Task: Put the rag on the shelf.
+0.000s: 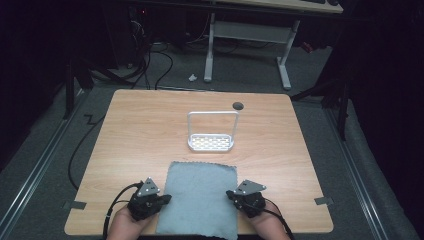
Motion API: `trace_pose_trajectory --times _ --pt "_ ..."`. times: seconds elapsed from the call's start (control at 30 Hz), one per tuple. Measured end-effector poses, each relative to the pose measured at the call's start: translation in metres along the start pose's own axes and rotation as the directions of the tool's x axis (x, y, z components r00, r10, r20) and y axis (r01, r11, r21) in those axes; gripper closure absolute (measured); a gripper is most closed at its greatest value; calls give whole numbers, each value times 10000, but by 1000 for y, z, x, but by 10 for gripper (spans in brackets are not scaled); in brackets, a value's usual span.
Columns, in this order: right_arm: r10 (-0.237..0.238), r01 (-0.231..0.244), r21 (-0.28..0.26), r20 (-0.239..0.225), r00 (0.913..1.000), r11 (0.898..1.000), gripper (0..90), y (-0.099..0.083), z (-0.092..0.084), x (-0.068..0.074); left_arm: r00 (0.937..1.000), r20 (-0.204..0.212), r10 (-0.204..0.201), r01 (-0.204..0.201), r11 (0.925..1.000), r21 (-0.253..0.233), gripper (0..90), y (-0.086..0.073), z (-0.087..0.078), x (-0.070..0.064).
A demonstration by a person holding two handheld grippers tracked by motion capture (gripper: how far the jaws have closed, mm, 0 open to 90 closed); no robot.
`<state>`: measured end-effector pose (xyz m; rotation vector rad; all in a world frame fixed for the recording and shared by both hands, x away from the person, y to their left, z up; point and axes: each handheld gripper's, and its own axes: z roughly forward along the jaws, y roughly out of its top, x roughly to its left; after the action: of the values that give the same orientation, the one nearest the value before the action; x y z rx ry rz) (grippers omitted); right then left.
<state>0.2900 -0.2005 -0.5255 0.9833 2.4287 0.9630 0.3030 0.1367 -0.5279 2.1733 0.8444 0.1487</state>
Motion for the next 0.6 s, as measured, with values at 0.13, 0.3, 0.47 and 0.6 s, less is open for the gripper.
trace_pose_trajectory --times 0.13,0.3,0.47,0.6 --pt "308 -307 -81 154 9994 9995 900 -16 -14 -14 9976 608 336 -332 9994 -76 883 6 13 -16" --pt "560 -555 -132 400 9976 9984 900 -28 -24 -25 9928 895 800 -791 9968 -137 862 9 19 -30" --pt "707 -701 -136 423 9966 9974 897 -28 -24 -25 9944 884 586 -572 9982 -191 844 8 17 -25" --pt "832 -826 -153 500 9953 9965 890 -28 -24 -23 9998 183 96 -88 9990 -438 779 6 13 -12"
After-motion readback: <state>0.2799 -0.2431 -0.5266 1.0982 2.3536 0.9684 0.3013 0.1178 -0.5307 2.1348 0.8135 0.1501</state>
